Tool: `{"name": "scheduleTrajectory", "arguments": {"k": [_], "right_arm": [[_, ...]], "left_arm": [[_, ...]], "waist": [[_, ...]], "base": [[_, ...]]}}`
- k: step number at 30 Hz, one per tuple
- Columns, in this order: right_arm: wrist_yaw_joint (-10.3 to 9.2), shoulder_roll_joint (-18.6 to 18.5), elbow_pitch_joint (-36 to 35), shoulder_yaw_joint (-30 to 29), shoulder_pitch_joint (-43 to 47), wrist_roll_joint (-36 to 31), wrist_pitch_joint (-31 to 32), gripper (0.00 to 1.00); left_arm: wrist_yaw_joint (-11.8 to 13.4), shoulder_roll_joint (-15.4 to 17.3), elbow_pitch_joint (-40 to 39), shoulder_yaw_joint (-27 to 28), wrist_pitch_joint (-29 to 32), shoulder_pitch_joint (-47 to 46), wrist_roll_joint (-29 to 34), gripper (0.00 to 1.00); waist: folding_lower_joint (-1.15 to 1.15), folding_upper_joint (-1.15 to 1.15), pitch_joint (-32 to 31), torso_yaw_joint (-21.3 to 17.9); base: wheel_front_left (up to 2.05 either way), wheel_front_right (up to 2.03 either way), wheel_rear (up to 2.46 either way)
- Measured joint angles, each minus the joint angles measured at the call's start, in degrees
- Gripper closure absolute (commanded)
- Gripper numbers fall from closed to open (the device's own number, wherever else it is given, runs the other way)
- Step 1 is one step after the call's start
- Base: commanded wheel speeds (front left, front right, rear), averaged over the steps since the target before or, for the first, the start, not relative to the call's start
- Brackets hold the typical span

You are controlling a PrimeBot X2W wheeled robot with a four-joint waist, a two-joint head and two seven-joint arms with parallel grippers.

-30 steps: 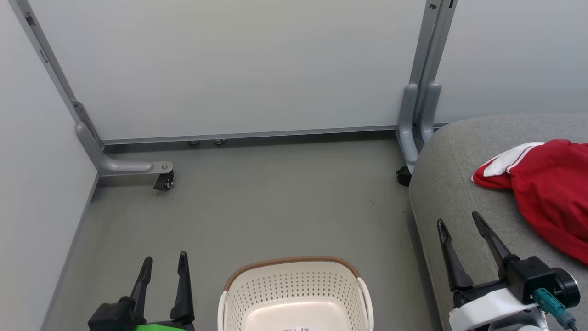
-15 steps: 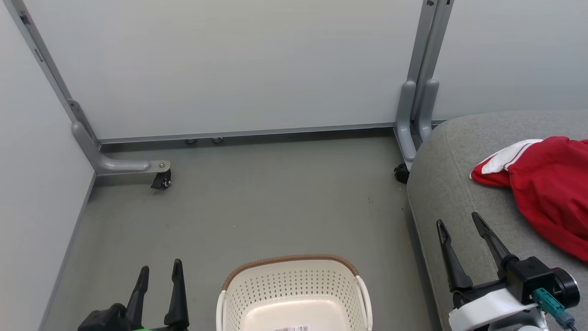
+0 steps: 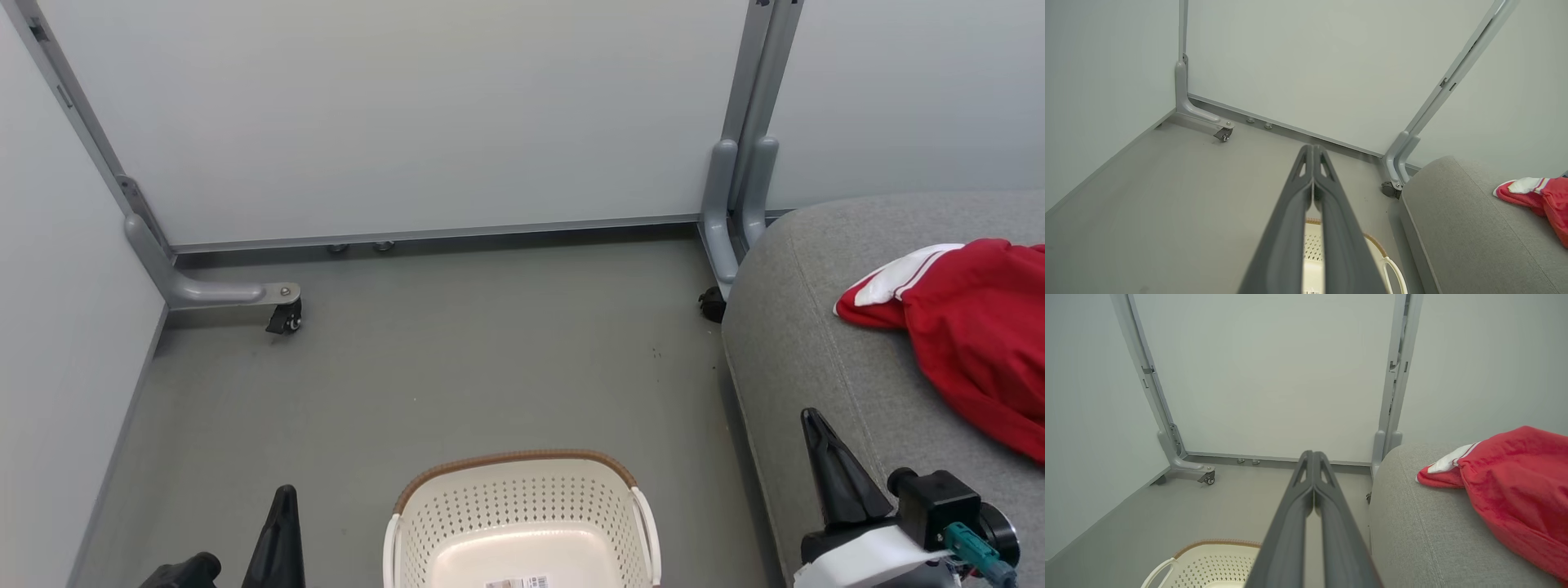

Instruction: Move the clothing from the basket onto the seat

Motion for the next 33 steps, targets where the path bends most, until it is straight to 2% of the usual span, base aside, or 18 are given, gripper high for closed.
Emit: {"name": "scheduleTrajectory", "arguments": {"k": [15, 33], "right_arm": [[0.0, 0.4, 1.5, -1.5, -1.6, 17.2, 3.7, 1.0], [-0.01, 1.0, 2.9, -3.3, -3.9, 33.8, 7.5, 1.0]], "left_arm": [[-0.1, 0.0, -0.1, 1.9, 4.1, -1.4, -13.2, 1.0], [-0.1, 0.0, -0.3, 3.8, 8.2, -4.0, -25.8, 1.0]], "waist": [[0.0, 0.0, 0.7, -0.3], [0.0, 0.0, 1.4, -0.6]], "base": [[0.0, 0.0, 0.0], [0.0, 0.0, 0.0]]}}
